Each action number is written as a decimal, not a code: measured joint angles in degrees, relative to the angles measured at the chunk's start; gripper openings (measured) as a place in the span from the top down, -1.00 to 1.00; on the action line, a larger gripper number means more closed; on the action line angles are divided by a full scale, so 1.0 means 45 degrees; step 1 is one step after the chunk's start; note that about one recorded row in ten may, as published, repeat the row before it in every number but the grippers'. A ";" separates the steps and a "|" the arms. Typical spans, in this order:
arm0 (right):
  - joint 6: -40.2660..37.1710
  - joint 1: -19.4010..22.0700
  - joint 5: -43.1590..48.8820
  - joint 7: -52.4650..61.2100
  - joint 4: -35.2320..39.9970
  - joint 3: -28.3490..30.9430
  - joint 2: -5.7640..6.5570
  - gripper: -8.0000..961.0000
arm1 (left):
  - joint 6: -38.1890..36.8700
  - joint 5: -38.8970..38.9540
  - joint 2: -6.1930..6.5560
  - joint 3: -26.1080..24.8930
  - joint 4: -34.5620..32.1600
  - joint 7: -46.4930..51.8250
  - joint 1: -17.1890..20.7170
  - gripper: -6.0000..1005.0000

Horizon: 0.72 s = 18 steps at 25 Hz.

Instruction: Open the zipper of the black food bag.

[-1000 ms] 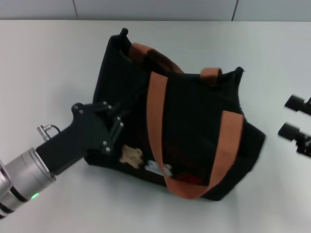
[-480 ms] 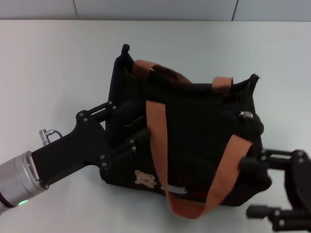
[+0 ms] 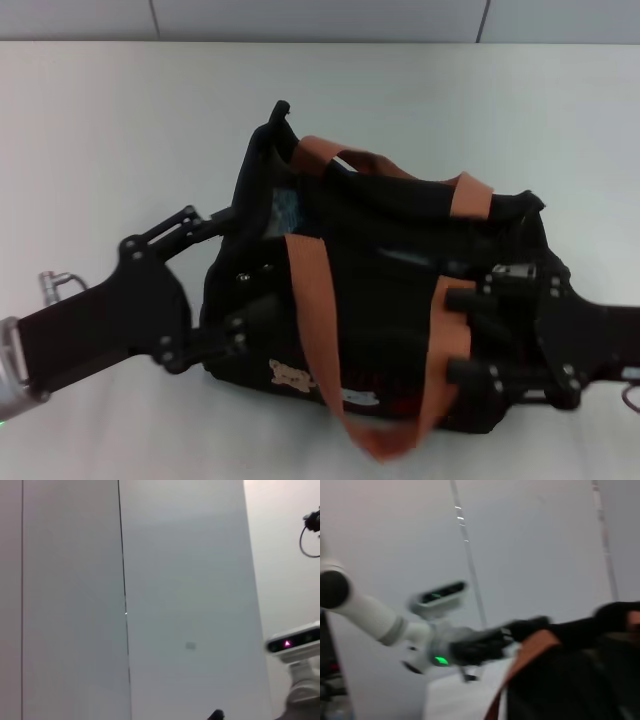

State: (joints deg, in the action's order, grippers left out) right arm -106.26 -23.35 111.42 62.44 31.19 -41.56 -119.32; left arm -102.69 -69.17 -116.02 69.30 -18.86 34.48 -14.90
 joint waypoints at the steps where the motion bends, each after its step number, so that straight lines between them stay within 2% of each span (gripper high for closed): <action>1: 0.0262 -0.0019 -0.0138 -0.0007 0.0000 0.0036 -0.0012 -0.46 | -0.0225 -0.0034 0.0105 -0.0005 -0.0058 0.0020 0.0093 -0.64; 4: 0.0675 -0.0028 -0.0752 -0.0211 -0.0007 0.0060 -0.0026 -0.46 | -0.0721 -0.0113 0.0325 -0.0014 -0.0087 0.0025 0.0220 -0.65; 7: 0.0382 0.0035 -0.1208 -0.0460 -0.0014 0.0060 -0.0015 -0.46 | -0.0917 -0.0160 0.0385 0.0023 -0.0094 0.0024 0.0252 -0.66; 8: 0.0071 0.0068 -0.1347 -0.0544 -0.0016 0.0060 -0.0001 -0.46 | -0.1240 -0.0720 0.0416 0.0056 -0.0208 0.0028 0.0267 -0.66; 9: -0.0888 0.0120 -0.1445 -0.0641 0.0004 0.0058 0.0055 -0.46 | -0.1404 -0.1346 0.0393 0.0015 -0.0365 0.0147 0.0200 -0.66; 11: -0.1346 0.0127 -0.1422 -0.0648 0.0036 0.0053 0.0092 -0.46 | -0.1404 -0.1346 0.0393 0.0015 -0.0365 0.0147 0.0200 -0.66; 12: -0.2057 0.0132 -0.1338 -0.0645 0.0082 0.0002 0.0199 -0.46 | -0.1501 -0.1780 0.0319 0.0011 -0.0550 0.0338 0.0094 -0.65; 18: -0.3281 0.0195 -0.1145 -0.0719 0.0131 -0.0050 0.0353 -0.46 | -0.1514 -0.1845 0.0282 0.0009 -0.0716 0.0507 0.0011 -0.65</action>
State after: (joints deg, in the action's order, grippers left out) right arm -121.02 -22.47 106.26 59.21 31.78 -41.78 -117.73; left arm -109.50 -77.48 -114.75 69.34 -22.08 36.76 -14.85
